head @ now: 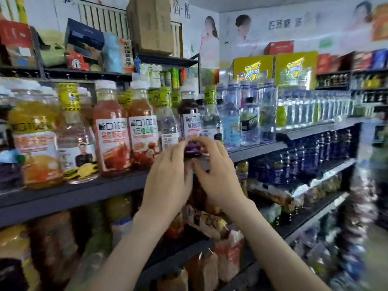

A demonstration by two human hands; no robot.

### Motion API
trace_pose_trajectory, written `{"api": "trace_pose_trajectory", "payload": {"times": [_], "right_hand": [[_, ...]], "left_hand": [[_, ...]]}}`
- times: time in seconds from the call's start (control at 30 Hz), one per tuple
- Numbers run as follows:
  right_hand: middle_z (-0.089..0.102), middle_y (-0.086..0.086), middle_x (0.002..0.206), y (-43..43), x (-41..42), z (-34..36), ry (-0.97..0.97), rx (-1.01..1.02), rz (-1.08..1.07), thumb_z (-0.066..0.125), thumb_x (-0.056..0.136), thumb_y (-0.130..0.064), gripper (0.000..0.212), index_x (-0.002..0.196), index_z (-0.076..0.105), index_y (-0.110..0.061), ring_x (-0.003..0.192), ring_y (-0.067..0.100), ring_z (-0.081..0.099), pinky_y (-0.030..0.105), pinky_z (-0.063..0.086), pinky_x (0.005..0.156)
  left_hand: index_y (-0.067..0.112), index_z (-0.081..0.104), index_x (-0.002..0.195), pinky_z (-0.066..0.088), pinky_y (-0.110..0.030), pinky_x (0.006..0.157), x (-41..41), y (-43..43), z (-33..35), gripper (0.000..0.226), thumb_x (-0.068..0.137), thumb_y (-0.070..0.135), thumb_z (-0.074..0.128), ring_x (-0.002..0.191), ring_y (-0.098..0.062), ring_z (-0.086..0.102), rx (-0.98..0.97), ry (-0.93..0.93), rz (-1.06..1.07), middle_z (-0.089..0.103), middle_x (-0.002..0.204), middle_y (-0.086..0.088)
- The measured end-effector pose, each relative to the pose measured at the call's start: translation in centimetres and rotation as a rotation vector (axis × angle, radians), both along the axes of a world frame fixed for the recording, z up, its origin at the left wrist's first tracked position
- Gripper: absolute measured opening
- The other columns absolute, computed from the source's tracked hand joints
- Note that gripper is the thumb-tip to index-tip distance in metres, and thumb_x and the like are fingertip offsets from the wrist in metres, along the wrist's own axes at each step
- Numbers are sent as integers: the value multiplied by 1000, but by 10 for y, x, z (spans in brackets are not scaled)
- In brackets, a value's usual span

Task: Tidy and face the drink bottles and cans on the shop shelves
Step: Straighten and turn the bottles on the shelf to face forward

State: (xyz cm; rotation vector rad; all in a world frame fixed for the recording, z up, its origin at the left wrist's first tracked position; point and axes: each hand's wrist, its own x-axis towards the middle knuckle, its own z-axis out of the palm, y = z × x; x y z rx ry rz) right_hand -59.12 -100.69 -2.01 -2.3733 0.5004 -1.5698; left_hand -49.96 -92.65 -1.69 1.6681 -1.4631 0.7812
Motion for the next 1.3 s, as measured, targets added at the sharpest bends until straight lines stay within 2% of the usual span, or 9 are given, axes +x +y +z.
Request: {"api": "trace_pose_trajectory", "payload": {"times": [0.13,0.23,0.37,0.6,0.77,0.83,0.97,1.07,1.3], "right_hand": [[43,-9,117,-69,-86,-5,27,33,-96,56,92,-11,43,133,44,-15,116,12,45,17,37,90],[46,-5,121,-118,-132,-9,16,81,-140,57,92,-16,43,133,45,-15,113,11,47,18,40,90],[44,-8,117,-180,-170,-13,8,120,-145,58,92,-16,41,131,46,-15,109,7,47,24,44,91],[43,-13,114,-290,-216,-25,18,149,-139,56,93,-16,38,129,47,-18,105,3,48,10,40,84],[48,-4,120,-371,-257,-27,26,173,-214,53,93,-10,37,130,48,-14,109,13,51,28,46,91],[48,-1,125,-403,-277,-27,33,187,-235,52,93,-9,38,131,47,-13,112,15,50,30,46,93],[48,0,127,-462,-315,-35,48,214,-265,53,93,-10,39,131,46,-14,112,13,48,20,41,92],[49,0,125,-500,-330,-53,79,220,-233,53,93,-9,38,130,47,-12,104,7,46,5,31,83],[52,4,120,-517,-309,-114,249,218,120,56,88,-1,41,128,50,-8,113,21,51,29,43,91]], "left_hand": [[14,34,142,35,-29,102,-71,-69,-3,52,95,28,49,130,-19,37,61,79,-31,43,139,-3],[12,37,139,38,-31,100,-109,-114,-8,50,95,32,48,127,-21,41,73,100,-12,45,137,-5],[15,33,141,35,-26,99,-147,-175,-9,51,96,35,45,128,-17,37,99,77,-26,43,137,-1],[15,33,141,31,-24,101,-199,-301,-12,50,96,33,46,129,-16,35,118,82,-82,42,139,0],[12,43,134,40,-29,96,-250,-389,-21,42,95,26,50,121,-20,45,135,99,-157,50,130,-4],[11,44,134,41,-29,95,-272,-421,-23,42,95,23,50,121,-20,46,135,105,-186,51,130,-4],[12,41,137,39,-29,97,-309,-477,-28,45,96,26,49,124,-19,43,149,112,-214,48,134,-3],[10,45,134,43,-32,93,-330,-502,-42,43,94,25,53,118,-22,48,147,143,-158,52,128,-5],[9,49,131,41,-30,99,-342,-489,-115,42,91,20,57,122,-21,48,195,282,133,53,130,-6]]}}
